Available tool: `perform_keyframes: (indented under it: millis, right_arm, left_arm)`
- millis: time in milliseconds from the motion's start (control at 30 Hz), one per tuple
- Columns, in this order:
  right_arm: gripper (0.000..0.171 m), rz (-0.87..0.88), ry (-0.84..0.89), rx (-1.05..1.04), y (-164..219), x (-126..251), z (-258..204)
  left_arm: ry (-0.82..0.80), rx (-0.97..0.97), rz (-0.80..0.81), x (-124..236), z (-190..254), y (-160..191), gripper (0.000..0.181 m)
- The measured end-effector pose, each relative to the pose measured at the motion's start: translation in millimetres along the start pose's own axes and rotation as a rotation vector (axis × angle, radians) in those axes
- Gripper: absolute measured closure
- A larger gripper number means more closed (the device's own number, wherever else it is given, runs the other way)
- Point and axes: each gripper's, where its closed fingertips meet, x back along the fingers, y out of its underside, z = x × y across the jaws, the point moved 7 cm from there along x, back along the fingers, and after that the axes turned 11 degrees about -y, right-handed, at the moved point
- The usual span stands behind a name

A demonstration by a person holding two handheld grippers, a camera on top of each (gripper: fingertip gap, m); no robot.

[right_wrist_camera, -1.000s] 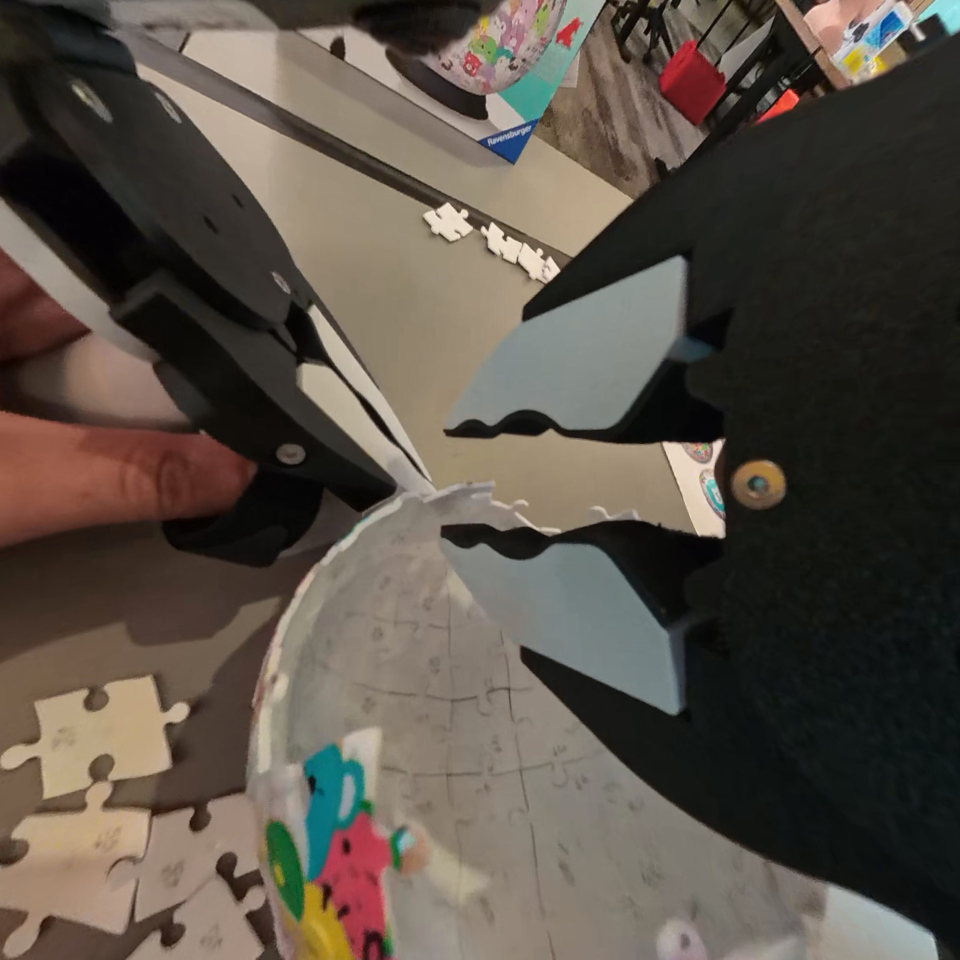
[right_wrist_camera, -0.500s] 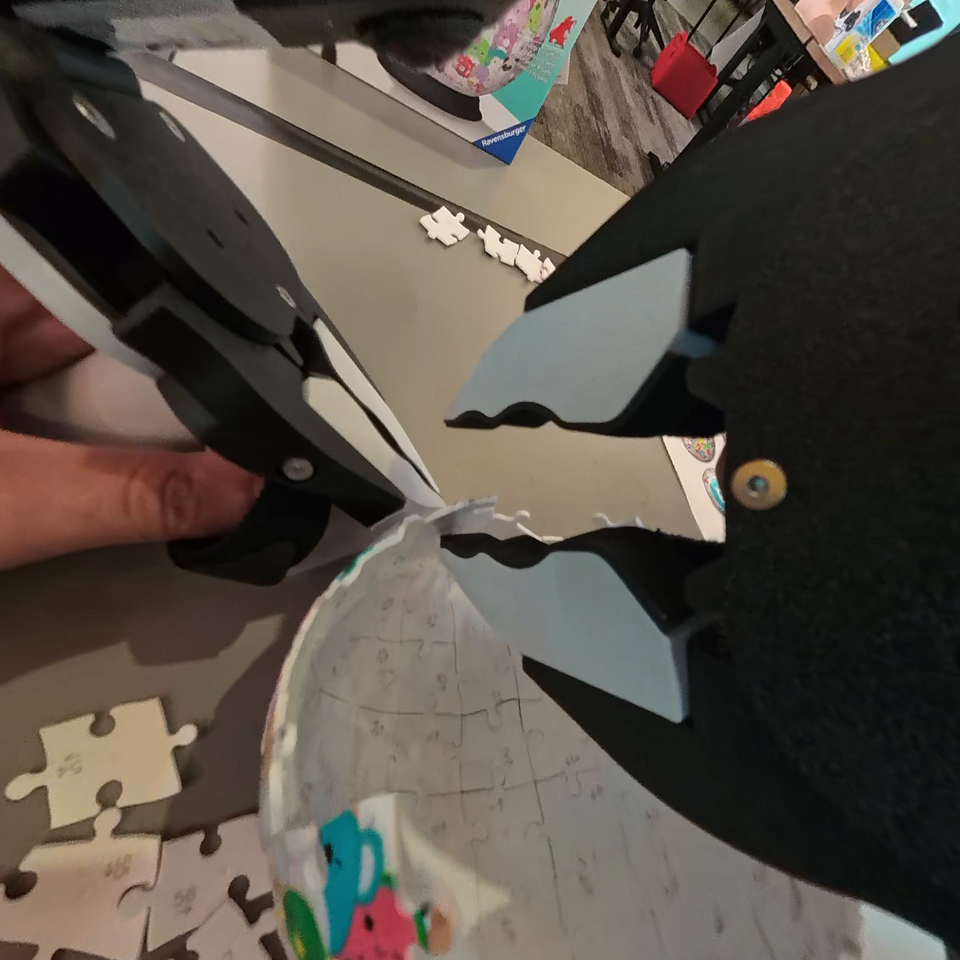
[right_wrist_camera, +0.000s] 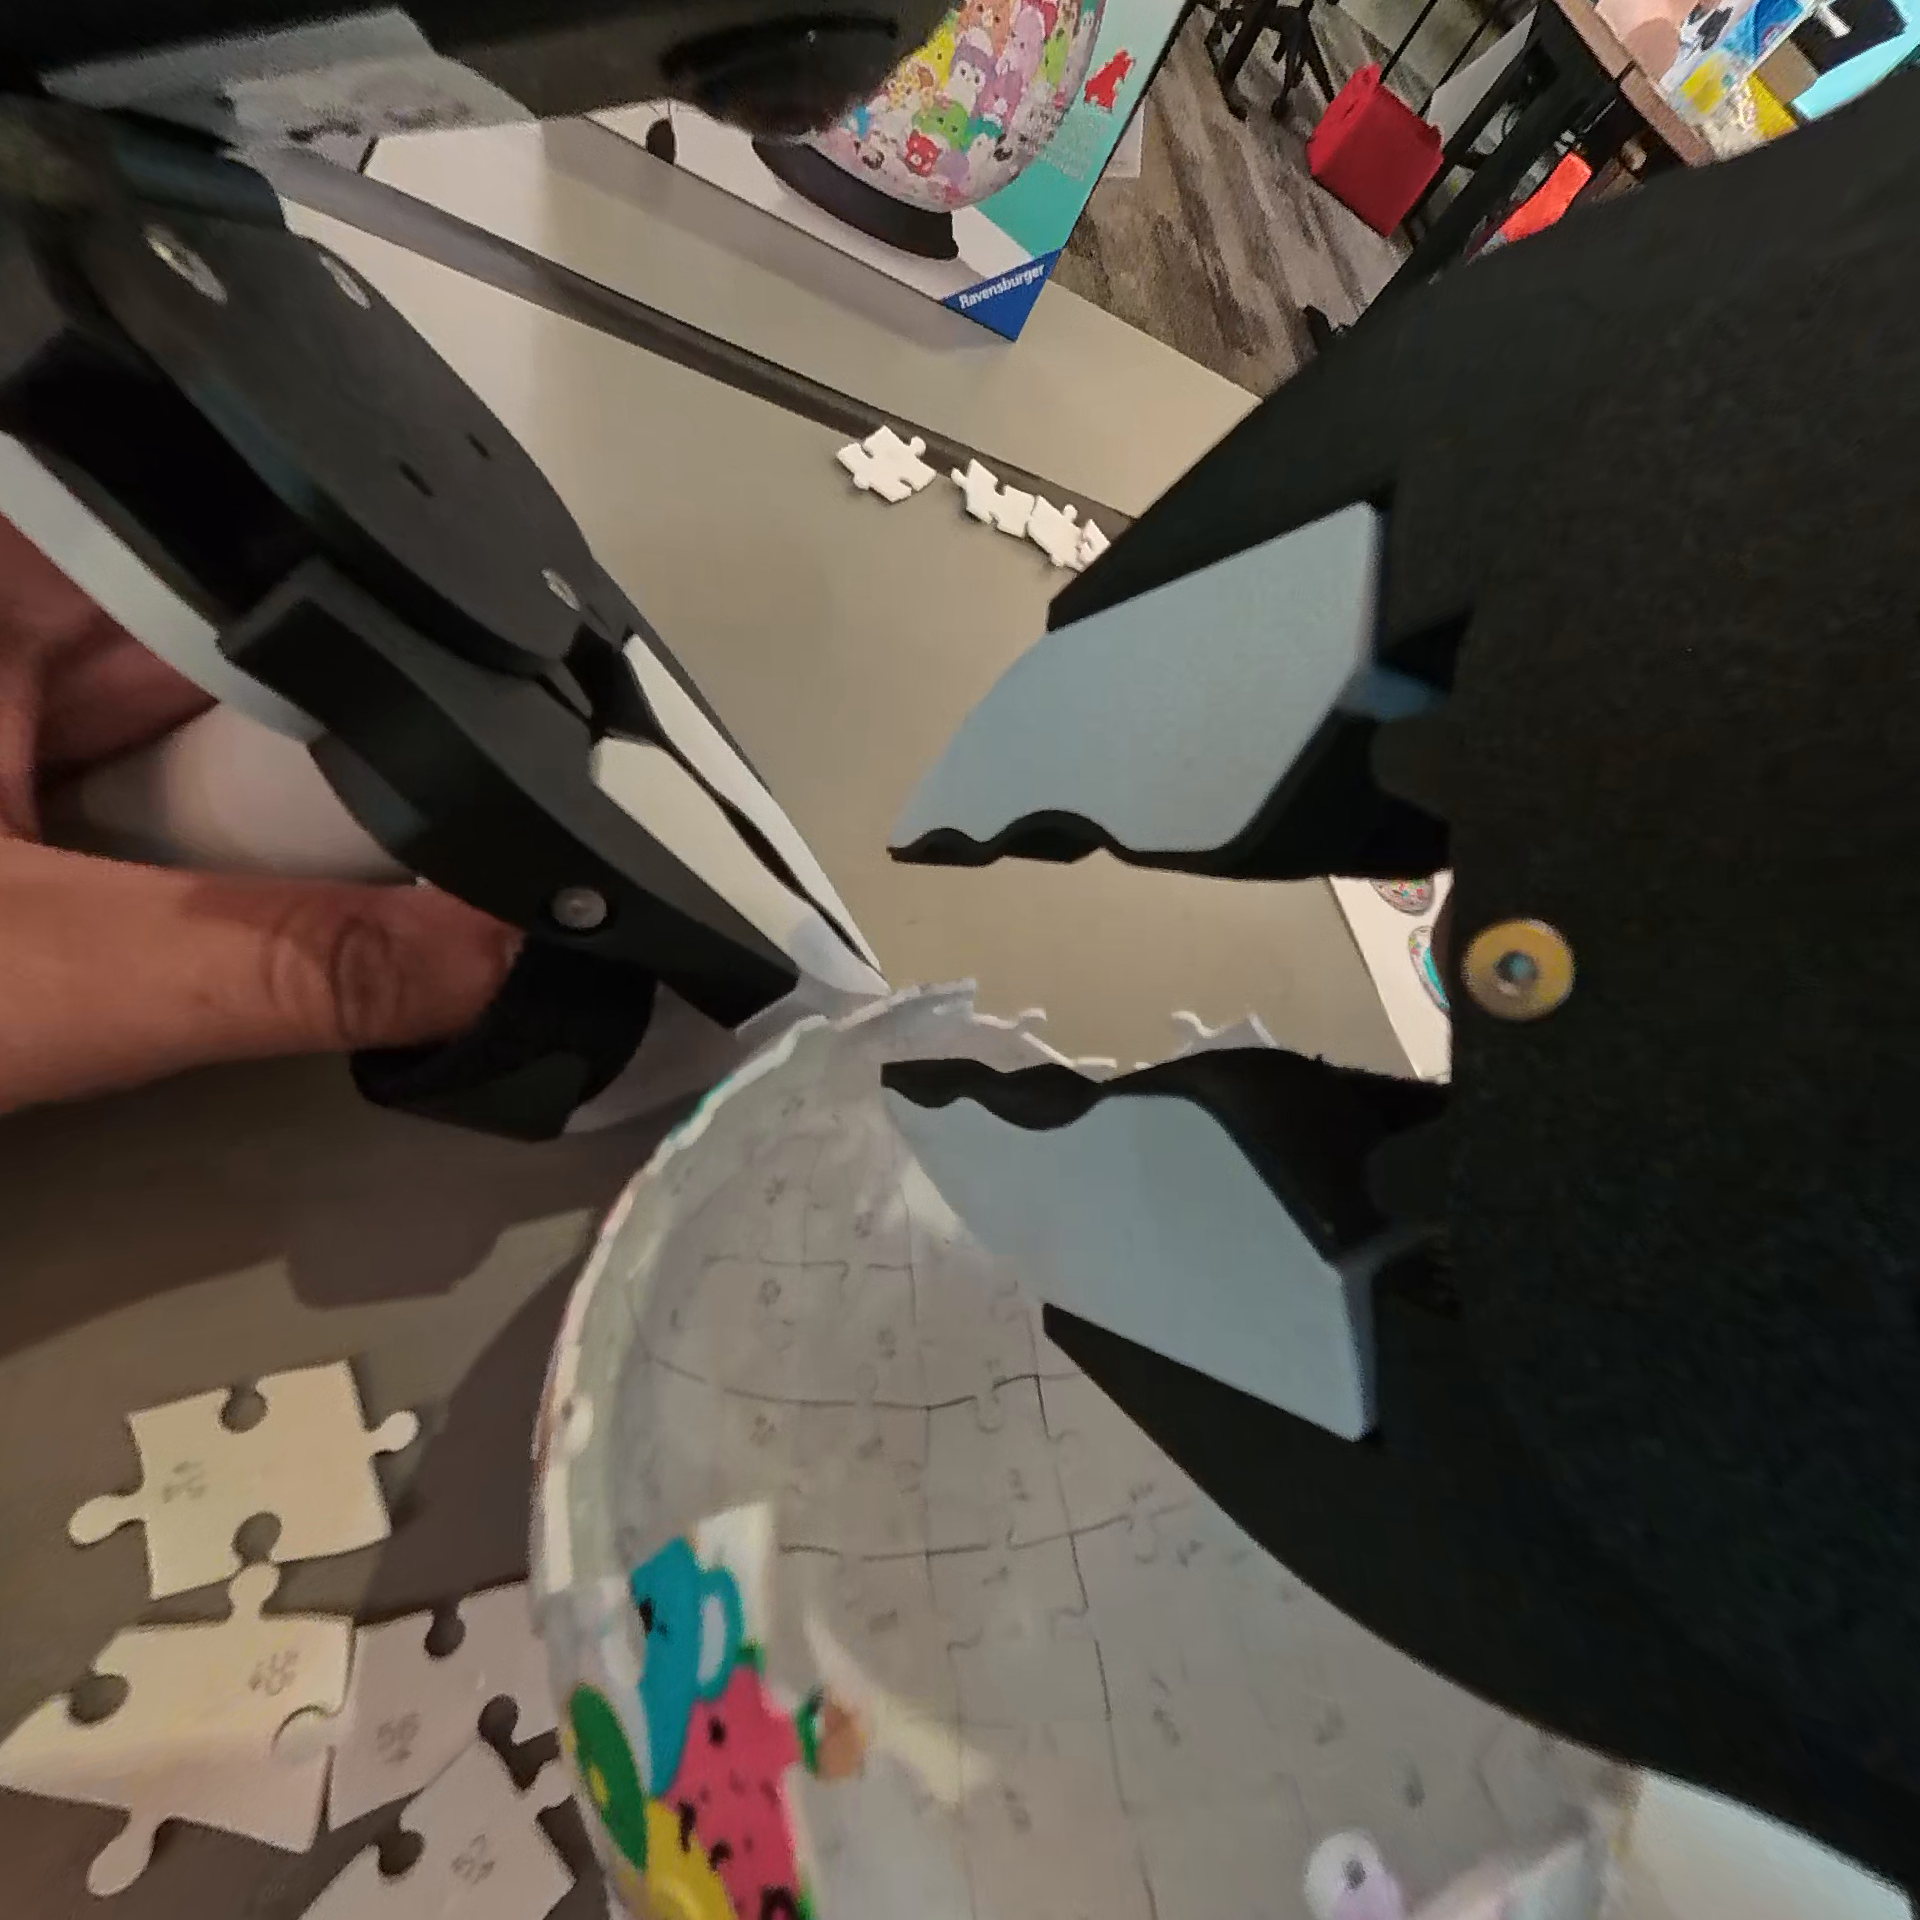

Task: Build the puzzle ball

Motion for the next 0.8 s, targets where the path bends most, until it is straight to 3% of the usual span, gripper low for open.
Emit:
perform_keyframes:
  millis: [800]
  right_arm:
    - [0.13, -0.003, 0.015, -0.023, -3.9, 1.2, 5.8]
  left_arm:
    - [-0.01, -0.007, 0.0, -0.3, 0.4, -0.1, 0.181]
